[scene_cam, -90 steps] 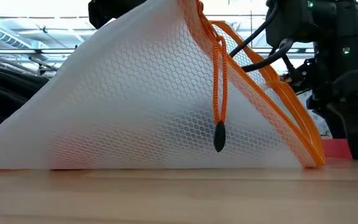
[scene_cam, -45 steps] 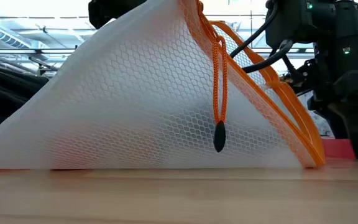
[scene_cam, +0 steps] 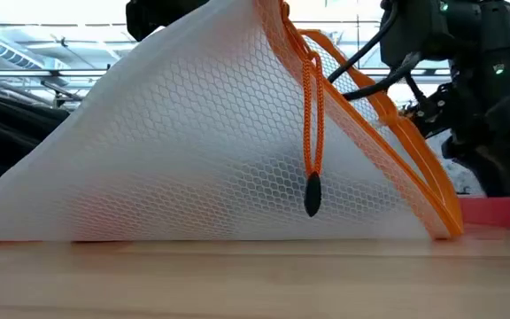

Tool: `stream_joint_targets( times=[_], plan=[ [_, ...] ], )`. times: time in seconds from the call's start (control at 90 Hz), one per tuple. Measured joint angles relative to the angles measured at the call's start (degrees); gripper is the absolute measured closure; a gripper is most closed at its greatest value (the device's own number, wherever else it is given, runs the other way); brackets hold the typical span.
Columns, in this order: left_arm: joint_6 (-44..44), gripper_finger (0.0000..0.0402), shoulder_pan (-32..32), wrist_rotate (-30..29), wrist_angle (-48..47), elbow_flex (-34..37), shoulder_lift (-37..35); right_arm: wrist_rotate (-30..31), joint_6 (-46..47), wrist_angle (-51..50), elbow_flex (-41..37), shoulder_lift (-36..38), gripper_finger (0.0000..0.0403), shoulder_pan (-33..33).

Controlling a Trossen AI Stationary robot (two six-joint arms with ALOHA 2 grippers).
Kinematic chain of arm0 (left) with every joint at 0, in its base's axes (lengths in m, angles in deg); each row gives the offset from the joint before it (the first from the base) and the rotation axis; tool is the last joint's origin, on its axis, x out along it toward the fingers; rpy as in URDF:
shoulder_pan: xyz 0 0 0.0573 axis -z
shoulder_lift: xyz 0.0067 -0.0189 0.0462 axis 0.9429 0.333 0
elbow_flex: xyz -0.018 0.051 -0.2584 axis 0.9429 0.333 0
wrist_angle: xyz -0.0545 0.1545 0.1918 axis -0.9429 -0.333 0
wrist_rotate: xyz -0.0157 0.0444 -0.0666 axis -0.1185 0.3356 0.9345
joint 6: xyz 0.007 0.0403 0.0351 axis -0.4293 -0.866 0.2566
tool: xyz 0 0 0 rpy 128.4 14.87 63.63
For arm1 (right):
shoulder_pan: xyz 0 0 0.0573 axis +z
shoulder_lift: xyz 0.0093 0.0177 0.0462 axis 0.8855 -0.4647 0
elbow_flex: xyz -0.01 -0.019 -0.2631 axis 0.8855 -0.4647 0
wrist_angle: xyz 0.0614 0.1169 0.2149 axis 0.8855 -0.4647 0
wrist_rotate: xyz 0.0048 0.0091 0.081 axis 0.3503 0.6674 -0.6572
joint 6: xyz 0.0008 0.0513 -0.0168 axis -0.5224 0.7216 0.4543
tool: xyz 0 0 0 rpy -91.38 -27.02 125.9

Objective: Unpack backpack
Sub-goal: Put the pink medicine organizer into the orange zip bag

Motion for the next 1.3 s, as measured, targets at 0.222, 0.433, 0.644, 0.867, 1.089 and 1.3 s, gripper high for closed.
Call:
stream_joint_targets(
  times=[0.222, 0.433, 0.644, 0.867, 1.089, 1.3],
  plan=[
    [0.0, 0.0402, 0.0, -0.1, 0.0, 0.0, 0.0, -2.1, 3.3, 0.3, 2.2, 3.0, 0.0203, 2.3],
    [-0.4, 0.0402, 0.0, -0.4, 0.0, 0.0, 0.0, -3.0, 8.1, 0.4, 5.6, 5.6, 0.0202, 6.6],
    [-0.5, 0.0402, -0.2, -0.5, 0.0, 0.0, 0.0, -4.0, 10.3, 2.5, 12.0, 5.8, 0.0201, 11.6],
    [-0.5, 0.0402, -0.8, -0.5, 0.1, 0.0, 0.0, -0.8, 9.1, 13.8, 16.6, 5.9, 0.0201, 13.4],
    [-2.1, 0.0402, -1.7, -0.5, 0.8, 0.0, 0.0, -0.7, 5.0, 22.7, 16.6, 2.9, 0.0200, 12.7],
    [-4.7, 0.0402, -2.2, -0.5, 3.3, 0.0, 0.0, -0.9, 0.5, 26.9, 16.6, -0.3, 0.0200, 10.0]
  ],
)
